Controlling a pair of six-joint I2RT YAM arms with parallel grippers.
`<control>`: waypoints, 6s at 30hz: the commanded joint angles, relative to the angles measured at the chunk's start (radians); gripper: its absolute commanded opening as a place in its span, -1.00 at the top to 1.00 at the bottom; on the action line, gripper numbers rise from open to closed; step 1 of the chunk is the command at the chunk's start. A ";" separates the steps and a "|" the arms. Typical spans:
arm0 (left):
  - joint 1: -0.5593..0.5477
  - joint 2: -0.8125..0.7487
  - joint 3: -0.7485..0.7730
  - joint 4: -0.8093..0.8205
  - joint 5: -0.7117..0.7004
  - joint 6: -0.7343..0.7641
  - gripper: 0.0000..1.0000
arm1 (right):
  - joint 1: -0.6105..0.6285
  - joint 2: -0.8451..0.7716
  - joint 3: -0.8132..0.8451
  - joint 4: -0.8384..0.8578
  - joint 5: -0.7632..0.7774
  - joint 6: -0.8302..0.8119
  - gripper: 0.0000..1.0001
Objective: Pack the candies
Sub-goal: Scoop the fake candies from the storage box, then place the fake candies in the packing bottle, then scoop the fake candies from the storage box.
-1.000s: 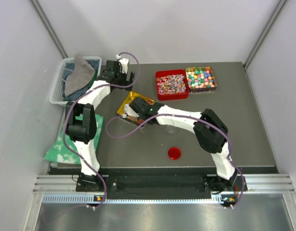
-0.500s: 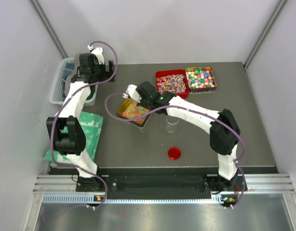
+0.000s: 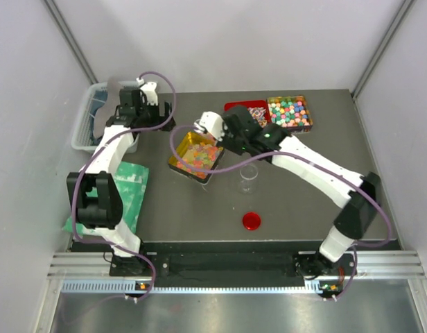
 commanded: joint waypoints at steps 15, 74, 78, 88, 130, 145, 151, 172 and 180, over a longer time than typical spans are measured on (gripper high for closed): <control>-0.156 -0.070 -0.027 -0.048 0.163 0.143 -0.98 | -0.098 -0.539 -0.570 -0.137 0.051 -0.292 1.00; -0.170 -0.047 -0.062 -0.048 0.112 0.152 -0.98 | 0.018 -0.414 -0.582 -0.002 0.514 -0.730 1.00; -0.170 -0.050 -0.062 -0.047 0.112 0.154 -0.98 | 0.017 -0.412 -0.585 0.002 0.522 -0.743 1.00; -0.170 -0.048 -0.066 -0.044 0.115 0.151 -0.98 | 0.023 -0.403 -0.589 0.010 0.536 -0.759 1.00; -0.192 -0.039 0.046 -0.111 0.658 0.066 -0.98 | 0.018 -0.292 -0.300 -0.015 0.270 -0.470 1.00; -0.267 0.003 0.073 -0.103 0.677 0.034 -0.98 | 0.037 -0.257 -0.268 0.045 0.249 -0.426 1.00; -0.284 0.036 0.085 -0.105 0.603 0.037 -0.98 | 0.055 -0.274 -0.224 0.018 0.203 -0.392 1.00; -0.290 0.085 0.076 -0.116 0.542 0.055 -0.98 | 0.061 -0.302 -0.050 -0.113 -0.022 -0.269 1.00; -0.288 0.067 0.077 -0.110 0.542 0.051 -0.98 | 0.060 -0.289 -0.059 -0.101 -0.030 -0.248 1.00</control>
